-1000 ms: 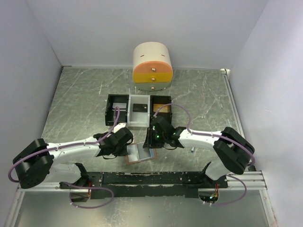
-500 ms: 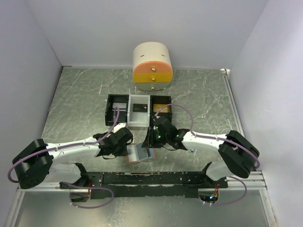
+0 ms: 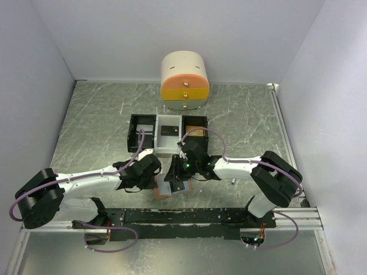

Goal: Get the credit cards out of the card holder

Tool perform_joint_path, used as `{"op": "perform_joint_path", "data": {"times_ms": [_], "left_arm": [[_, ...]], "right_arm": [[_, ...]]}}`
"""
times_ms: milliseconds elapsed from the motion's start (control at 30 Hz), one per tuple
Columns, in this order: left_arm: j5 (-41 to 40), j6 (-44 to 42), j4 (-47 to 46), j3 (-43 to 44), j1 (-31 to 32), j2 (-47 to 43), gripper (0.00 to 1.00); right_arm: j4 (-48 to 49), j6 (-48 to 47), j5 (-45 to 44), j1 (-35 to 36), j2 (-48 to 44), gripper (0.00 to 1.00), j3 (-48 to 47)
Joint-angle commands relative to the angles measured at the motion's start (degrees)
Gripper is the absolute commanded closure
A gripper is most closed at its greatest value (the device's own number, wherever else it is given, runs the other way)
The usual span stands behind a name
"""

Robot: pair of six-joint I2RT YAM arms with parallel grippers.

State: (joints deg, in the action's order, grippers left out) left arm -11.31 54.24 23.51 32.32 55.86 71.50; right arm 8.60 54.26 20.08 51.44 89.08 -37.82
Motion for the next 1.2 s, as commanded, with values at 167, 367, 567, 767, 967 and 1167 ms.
{"op": "perform_joint_path", "data": {"times_ms": [167,367,567,767,967,1167], "left_arm": [[1.8,-0.2,-3.1,0.3,-0.2,-1.2,0.75],[2.2,-1.6,-5.5,-1.0,-0.2,-2.8,0.69],[2.5,-1.8,-4.4,-1.3,-0.2,-4.8,0.63],[1.5,-1.2,0.8,-0.1,-0.3,-8.6,0.51],[0.5,-2.1,6.7,1.9,-0.3,-12.8,0.39],[-0.4,-2.0,8.7,2.7,-0.3,-16.2,0.34]], "right_arm": [[0.9,-0.4,2.2,0.2,1.2,0.63,-2.1],[0.9,-0.6,4.1,0.3,3.0,0.54,-3.5],[-1.6,2.2,-2.1,0.4,2.1,0.51,-4.5],[-7.1,2.5,-15.4,0.3,-1.7,0.54,-6.0],[-5.4,0.0,-16.2,0.3,0.8,0.56,-6.7],[-5.7,-3.1,-17.7,0.3,-1.5,0.56,-4.7]]}}
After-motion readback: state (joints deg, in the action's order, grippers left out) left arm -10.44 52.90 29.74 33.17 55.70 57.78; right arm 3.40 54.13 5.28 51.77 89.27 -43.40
